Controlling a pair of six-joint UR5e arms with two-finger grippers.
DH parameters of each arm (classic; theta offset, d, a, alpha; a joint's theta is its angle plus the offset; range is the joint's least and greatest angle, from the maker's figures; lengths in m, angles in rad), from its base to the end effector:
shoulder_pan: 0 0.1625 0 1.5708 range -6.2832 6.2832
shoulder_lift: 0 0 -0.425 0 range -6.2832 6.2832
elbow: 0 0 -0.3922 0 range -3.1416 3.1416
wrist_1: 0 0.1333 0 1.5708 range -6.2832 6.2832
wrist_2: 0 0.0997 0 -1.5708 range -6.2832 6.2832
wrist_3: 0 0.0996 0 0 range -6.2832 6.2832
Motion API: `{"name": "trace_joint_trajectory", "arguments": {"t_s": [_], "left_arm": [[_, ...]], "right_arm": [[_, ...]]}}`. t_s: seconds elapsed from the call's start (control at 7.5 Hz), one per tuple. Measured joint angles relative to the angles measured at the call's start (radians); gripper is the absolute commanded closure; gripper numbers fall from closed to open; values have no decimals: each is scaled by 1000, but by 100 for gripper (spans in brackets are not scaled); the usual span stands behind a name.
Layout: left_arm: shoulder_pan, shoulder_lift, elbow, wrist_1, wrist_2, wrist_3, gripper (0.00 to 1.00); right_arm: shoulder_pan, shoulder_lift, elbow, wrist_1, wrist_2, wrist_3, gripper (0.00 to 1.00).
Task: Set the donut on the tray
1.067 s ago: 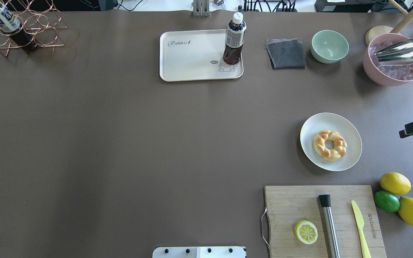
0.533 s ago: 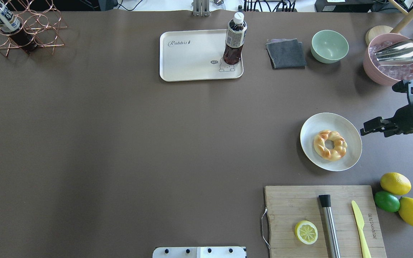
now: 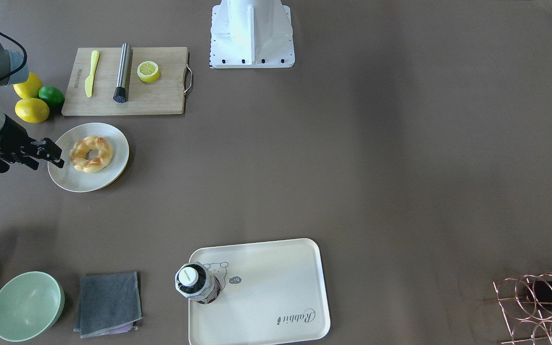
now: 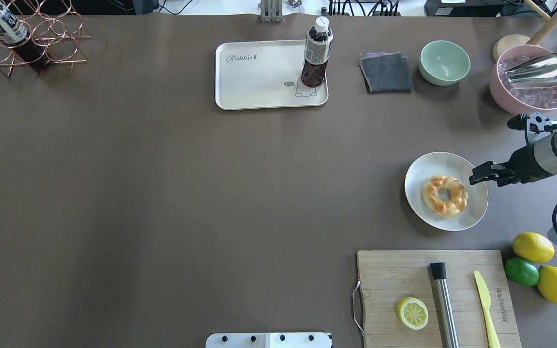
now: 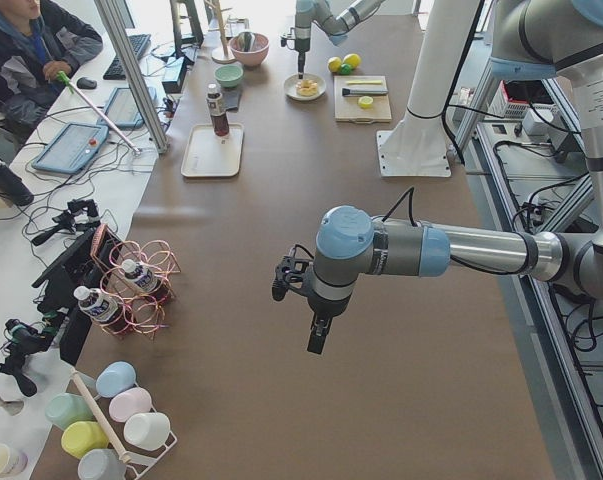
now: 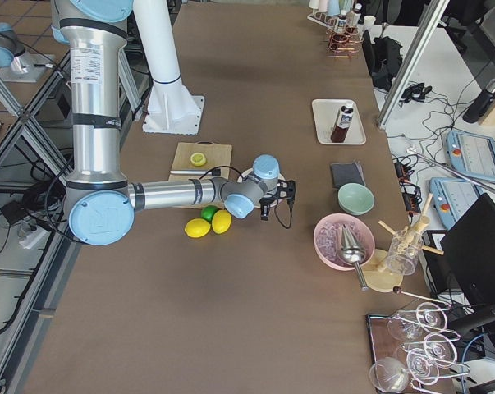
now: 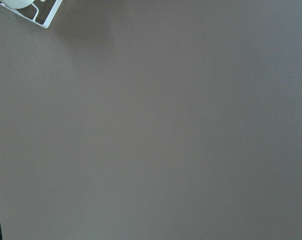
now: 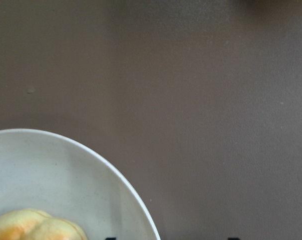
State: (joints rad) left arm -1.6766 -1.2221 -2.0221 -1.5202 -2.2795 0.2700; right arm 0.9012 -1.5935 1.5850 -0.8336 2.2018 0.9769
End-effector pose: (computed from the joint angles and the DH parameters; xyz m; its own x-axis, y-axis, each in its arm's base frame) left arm -0.1049 -0.3392 0.5921 0.7592 0.2200 -0.6126 -0.1007 0.9695 0.2235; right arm -0.2584 -0.4465 0.5843 0.6016 0.0320 0.7982 -0.0635 0.9980 0.0079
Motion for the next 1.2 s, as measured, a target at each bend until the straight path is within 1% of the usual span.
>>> {"name": "trace_joint_trajectory", "arguments": {"t_s": [0.53, 0.8, 1.07, 1.2], "left_arm": [[0, -1, 0, 0, 0, -1, 3], [1, -5, 1, 1, 0, -4, 3], [3, -12, 0, 2, -10, -10, 3], [7, -25, 0, 5, -53, -16, 3]], "right_arm": [[-8, 3, 4, 14, 0, 15, 100], [-8, 4, 62, 12, 12, 26, 100], [-9, 46, 116, 5, 34, 106, 100], [-10, 81, 128, 2, 42, 165, 100]]}}
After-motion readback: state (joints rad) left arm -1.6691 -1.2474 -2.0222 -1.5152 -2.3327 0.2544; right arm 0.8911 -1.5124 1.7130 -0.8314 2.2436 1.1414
